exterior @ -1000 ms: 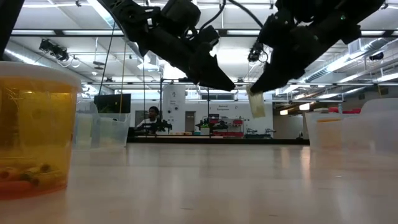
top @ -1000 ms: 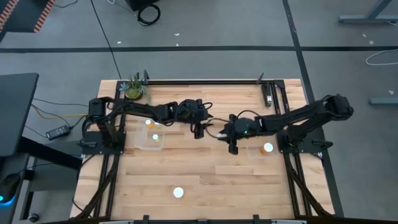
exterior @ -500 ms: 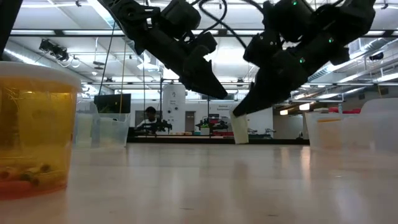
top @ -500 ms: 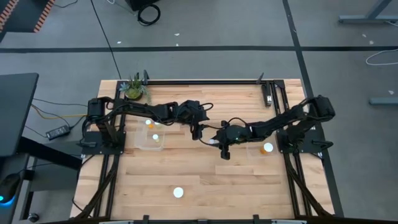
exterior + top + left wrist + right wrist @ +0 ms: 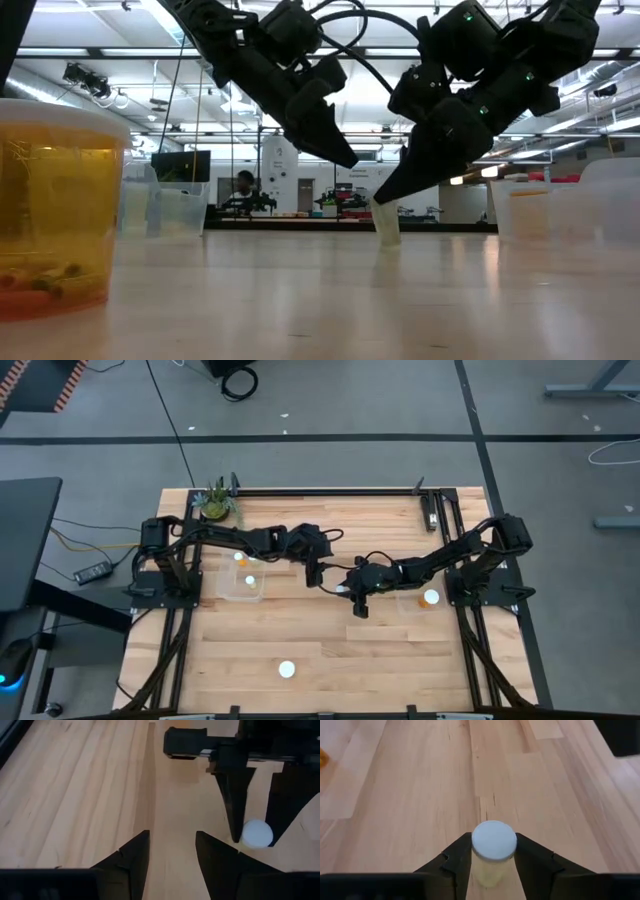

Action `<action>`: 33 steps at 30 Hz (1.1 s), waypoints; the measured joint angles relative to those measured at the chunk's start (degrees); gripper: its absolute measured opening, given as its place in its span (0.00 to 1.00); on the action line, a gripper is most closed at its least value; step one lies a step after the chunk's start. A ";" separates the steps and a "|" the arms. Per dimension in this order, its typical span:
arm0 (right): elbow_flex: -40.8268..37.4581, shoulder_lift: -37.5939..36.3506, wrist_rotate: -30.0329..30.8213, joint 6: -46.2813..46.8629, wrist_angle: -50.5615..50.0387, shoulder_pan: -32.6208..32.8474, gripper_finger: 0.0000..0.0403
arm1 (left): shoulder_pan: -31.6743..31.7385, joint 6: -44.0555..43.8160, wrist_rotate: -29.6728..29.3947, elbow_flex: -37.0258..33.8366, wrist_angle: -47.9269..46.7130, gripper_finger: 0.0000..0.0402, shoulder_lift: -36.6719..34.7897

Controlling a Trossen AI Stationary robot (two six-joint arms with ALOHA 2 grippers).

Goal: Pick and place medicine bottles into bin by pill shape (circle, oval)
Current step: Put the yellow pill bottle into the left transparent bin

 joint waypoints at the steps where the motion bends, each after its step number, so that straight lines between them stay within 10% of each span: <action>1: 0.00 0.00 -0.02 0.08 -0.27 0.00 0.38 | -0.22 0.00 -0.02 0.00 -0.06 0.42 0.00; 33: -0.07 -11.72 4.84 5.32 -22.55 4.43 0.52 | -7.17 -4.48 -0.03 9.22 -14.27 0.56 0.94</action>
